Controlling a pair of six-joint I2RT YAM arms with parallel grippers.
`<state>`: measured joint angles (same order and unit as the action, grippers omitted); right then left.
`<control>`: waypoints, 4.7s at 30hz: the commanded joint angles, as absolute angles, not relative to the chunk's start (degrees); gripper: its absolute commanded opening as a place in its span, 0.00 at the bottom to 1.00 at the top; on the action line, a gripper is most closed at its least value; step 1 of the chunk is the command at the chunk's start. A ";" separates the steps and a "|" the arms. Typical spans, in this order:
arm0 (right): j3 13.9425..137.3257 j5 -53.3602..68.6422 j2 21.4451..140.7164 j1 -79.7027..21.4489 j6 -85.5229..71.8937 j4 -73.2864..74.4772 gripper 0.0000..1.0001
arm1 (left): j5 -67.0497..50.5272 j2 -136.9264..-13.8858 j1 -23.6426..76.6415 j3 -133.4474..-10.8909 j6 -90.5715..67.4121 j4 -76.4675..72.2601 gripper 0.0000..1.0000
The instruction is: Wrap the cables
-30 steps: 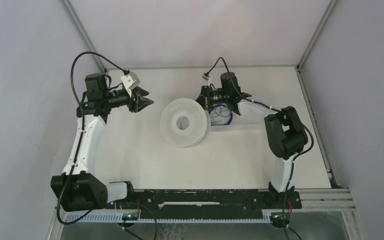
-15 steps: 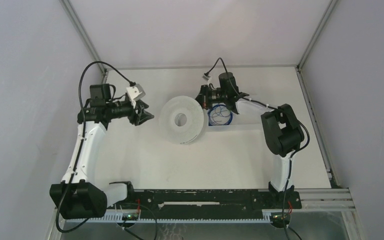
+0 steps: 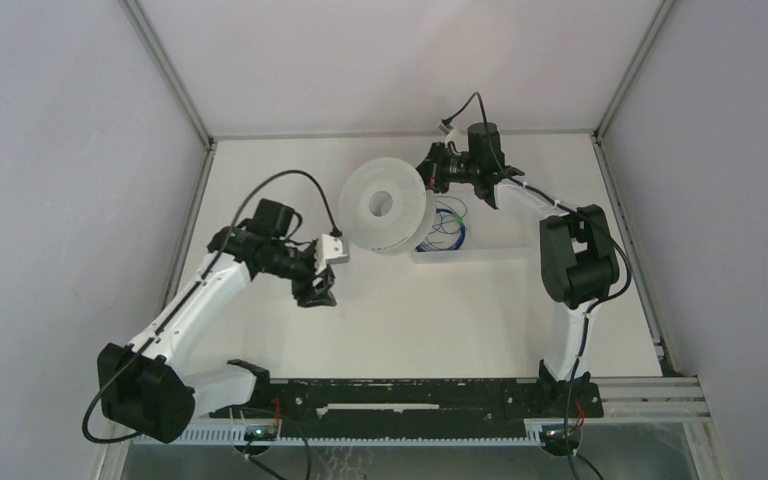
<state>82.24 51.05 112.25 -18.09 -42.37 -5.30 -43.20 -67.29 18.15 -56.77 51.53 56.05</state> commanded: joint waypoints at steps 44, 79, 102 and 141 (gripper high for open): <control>79.57 44.82 105.57 -24.00 -30.75 -0.37 0.00 | -25.99 -97.06 44.79 -110.36 30.79 53.72 0.00; 79.00 54.34 101.15 -29.09 -15.28 6.37 0.00 | -40.81 -91.27 22.94 -94.02 46.58 55.22 0.00; 88.52 55.28 115.72 -33.65 -14.72 6.84 0.00 | -49.07 -98.28 14.67 -80.50 57.79 62.28 0.02; 124.07 54.04 148.07 -30.31 -12.67 18.99 0.33 | -42.10 -111.14 10.64 -79.84 50.44 56.39 0.06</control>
<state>119.33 60.42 147.74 -33.15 -13.61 23.68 -40.93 -110.04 9.93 -78.56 50.37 51.16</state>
